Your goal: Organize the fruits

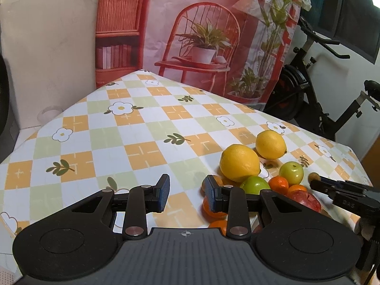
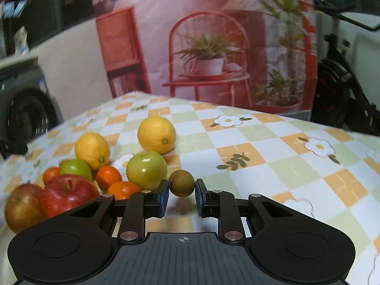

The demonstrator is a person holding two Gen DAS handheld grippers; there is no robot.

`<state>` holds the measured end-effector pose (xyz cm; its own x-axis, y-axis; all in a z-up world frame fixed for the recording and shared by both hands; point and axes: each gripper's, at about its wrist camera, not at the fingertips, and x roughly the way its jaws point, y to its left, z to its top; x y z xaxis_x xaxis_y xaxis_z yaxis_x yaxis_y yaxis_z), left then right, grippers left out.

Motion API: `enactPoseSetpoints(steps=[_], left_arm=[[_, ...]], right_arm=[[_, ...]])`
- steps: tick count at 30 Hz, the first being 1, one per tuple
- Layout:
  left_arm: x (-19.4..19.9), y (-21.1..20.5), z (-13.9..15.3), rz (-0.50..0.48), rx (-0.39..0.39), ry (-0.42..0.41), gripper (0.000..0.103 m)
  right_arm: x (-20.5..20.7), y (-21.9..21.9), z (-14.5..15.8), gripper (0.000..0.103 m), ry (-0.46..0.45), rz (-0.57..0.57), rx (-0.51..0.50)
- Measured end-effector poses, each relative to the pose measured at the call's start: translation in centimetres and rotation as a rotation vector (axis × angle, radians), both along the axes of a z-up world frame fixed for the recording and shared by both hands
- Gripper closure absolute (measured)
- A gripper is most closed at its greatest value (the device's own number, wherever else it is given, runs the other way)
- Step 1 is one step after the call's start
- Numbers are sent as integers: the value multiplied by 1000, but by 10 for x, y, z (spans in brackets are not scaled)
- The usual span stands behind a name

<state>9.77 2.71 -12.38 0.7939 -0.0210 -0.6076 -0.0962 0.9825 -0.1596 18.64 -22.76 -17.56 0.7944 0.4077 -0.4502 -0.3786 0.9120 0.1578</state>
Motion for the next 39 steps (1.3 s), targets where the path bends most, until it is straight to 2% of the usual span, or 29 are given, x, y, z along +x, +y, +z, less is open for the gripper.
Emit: enactPoseSetpoints(steps=[7, 13, 17, 28, 32, 39], left_arm=[[-1, -8, -5, -43, -10, 27, 68], [1, -8, -16, -84, -61, 80, 68], [3, -7, -20, -103, -107, 112, 68], [6, -13, -30, -136, -113, 151, 67], [6, -16, -32, -150, -102, 150, 59], [5, -14, -33, -156, -112, 149, 59]], right_arm=[[-38, -12, 1, 81, -24, -27, 75], [-64, -20, 2, 81, -56, -72, 132], [-65, -21, 1, 81, -49, -75, 138], [-64, -16, 1, 81, -46, -64, 133], [-64, -16, 2, 81, -45, -61, 134], [-64, -17, 1, 81, -46, -61, 141]])
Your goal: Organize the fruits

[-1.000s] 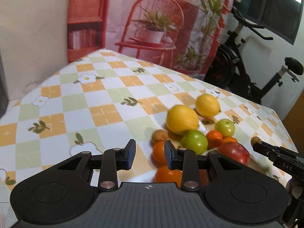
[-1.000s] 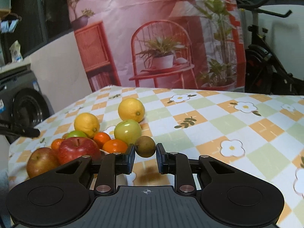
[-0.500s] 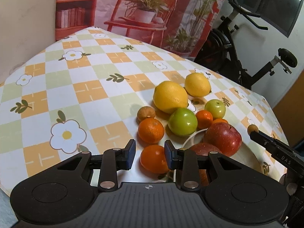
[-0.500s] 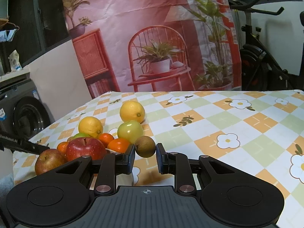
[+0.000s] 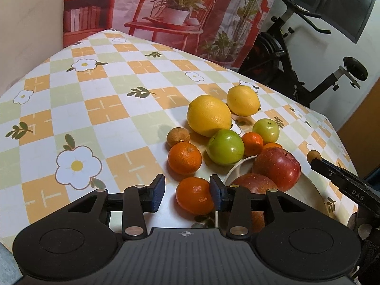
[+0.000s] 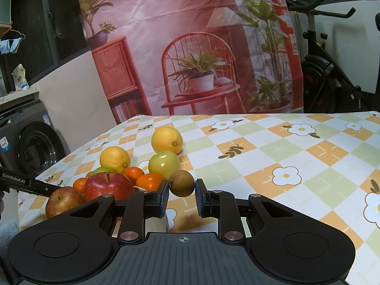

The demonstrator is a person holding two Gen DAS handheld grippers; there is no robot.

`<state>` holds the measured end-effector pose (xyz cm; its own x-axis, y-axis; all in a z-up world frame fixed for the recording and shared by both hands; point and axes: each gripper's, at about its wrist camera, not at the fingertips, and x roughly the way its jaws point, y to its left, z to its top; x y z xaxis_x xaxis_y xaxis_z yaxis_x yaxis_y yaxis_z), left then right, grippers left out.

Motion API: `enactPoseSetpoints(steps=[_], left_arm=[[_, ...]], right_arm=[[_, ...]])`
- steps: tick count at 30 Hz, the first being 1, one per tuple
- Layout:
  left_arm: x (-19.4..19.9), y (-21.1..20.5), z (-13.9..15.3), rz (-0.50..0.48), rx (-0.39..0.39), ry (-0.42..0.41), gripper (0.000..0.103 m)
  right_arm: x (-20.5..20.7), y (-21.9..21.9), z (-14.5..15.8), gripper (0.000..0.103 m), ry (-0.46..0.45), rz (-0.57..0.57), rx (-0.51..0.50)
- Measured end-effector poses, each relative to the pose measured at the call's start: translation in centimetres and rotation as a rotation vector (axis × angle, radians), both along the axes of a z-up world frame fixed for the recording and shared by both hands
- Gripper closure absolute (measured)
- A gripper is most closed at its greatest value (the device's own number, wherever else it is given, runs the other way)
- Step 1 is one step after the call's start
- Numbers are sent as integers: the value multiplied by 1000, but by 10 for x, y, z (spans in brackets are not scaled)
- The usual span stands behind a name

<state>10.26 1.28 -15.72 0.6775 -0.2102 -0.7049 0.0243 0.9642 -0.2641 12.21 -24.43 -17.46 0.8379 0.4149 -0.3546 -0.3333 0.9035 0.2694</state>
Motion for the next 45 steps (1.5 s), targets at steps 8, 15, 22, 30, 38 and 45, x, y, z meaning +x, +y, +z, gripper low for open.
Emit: enactPoseSetpoints(steps=[8, 15, 22, 30, 38, 45], left_arm=[[-2, 12, 0, 2, -38, 11, 59], [-3, 7, -4, -47, -45, 19, 60], [-3, 7, -7, -65, -55, 13, 67], [-4, 21, 1, 20, -7, -9, 70], [-2, 27, 3, 37, -24, -4, 68], [-3, 25, 1, 29, -22, -1, 59]], right_arm=[[0, 0, 0, 81, 0, 0, 1], [0, 0, 0, 81, 1, 3, 0], [0, 0, 0, 81, 1, 3, 2], [0, 0, 0, 81, 2, 3, 3], [0, -1, 0, 81, 2, 4, 3], [0, 0, 0, 81, 2, 4, 5]])
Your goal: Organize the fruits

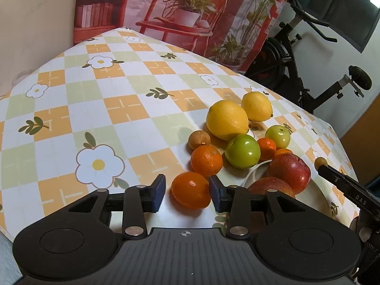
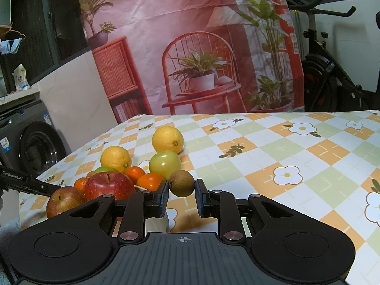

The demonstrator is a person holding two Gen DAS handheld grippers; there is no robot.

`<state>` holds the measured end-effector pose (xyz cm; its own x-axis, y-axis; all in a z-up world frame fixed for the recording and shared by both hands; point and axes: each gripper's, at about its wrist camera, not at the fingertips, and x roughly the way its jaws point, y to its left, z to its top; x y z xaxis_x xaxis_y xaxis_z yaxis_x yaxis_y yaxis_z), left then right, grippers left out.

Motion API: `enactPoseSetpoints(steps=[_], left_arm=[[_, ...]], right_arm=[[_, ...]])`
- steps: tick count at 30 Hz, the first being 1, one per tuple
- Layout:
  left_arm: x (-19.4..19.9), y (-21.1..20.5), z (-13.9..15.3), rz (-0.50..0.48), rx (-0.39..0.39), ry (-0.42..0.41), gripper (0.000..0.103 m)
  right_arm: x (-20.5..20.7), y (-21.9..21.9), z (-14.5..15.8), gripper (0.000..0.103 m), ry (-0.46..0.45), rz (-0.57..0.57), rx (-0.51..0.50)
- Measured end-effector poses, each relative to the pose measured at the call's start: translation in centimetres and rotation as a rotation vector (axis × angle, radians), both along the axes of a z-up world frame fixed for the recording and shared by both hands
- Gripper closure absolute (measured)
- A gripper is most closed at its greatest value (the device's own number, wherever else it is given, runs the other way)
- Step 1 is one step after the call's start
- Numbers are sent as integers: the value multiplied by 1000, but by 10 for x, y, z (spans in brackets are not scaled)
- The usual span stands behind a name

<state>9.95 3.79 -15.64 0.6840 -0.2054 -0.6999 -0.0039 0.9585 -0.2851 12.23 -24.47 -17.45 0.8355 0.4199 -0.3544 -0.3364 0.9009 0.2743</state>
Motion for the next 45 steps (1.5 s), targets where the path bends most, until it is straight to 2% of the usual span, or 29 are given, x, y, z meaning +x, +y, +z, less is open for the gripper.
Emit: enactPoseSetpoints(steps=[22, 25, 34, 45], left_arm=[[8, -13, -14, -51, 63, 28, 56], [7, -12, -13, -54, 63, 11, 59], [3, -14, -9, -59, 81, -16, 60], [-7, -12, 8, -76, 53, -66, 60]], right_arm=[[0, 0, 0, 81, 1, 3, 1], [0, 0, 0, 81, 2, 3, 0], [0, 0, 0, 81, 2, 4, 1], [-4, 5, -1, 81, 0, 6, -10]])
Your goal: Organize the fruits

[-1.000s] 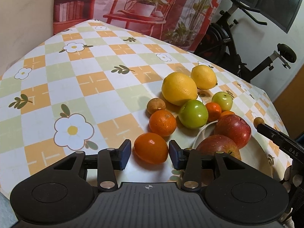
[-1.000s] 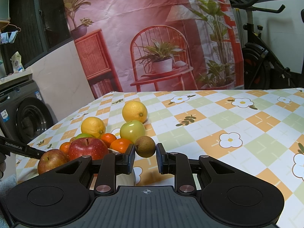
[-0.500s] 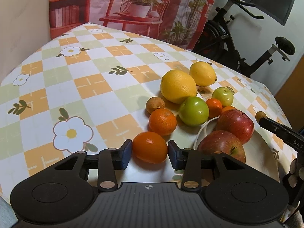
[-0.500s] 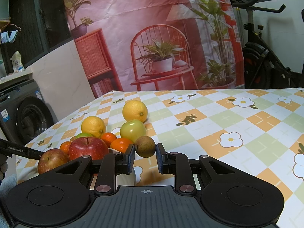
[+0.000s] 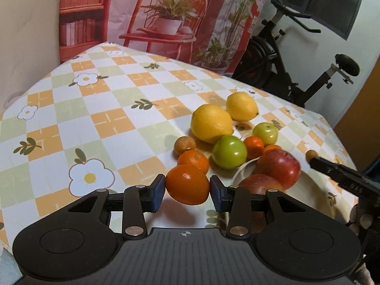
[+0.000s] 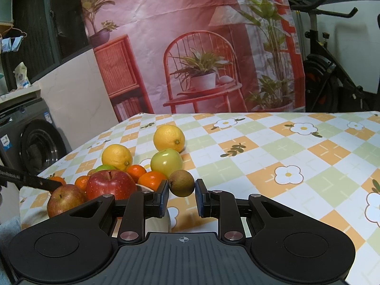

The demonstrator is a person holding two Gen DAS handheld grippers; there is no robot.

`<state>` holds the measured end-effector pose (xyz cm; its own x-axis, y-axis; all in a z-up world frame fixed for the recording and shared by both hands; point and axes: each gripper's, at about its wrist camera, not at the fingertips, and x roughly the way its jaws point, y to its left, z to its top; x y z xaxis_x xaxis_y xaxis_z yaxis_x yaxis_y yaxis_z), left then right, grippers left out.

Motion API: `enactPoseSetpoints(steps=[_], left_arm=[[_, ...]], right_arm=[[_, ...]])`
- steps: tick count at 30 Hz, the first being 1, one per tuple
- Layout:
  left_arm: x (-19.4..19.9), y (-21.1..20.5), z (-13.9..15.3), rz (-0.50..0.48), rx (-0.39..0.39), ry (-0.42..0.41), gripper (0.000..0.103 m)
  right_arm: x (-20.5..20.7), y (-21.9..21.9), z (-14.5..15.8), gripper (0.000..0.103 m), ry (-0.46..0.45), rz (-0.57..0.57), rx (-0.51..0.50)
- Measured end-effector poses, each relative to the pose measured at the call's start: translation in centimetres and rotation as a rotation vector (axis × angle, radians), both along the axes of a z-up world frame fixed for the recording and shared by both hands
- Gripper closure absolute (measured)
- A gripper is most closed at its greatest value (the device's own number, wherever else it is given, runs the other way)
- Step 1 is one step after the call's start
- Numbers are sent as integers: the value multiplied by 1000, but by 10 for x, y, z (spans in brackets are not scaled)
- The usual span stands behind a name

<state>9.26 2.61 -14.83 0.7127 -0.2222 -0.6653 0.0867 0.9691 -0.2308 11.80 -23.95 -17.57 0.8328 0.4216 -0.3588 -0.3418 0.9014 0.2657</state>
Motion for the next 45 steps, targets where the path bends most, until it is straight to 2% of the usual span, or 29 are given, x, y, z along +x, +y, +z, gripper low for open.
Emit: enactPoseSetpoints(steps=[10, 24, 45], left_arm=[[-24, -13, 13, -99, 20, -29, 60], [-43, -21, 18, -201, 17, -20, 60], [-42, -34, 7, -290, 29, 51, 60]], right_arm=[[-16, 3, 2, 81, 21, 4, 12], [-51, 15, 4, 81, 58, 31, 12], [-67, 29, 5, 81, 79, 67, -9]])
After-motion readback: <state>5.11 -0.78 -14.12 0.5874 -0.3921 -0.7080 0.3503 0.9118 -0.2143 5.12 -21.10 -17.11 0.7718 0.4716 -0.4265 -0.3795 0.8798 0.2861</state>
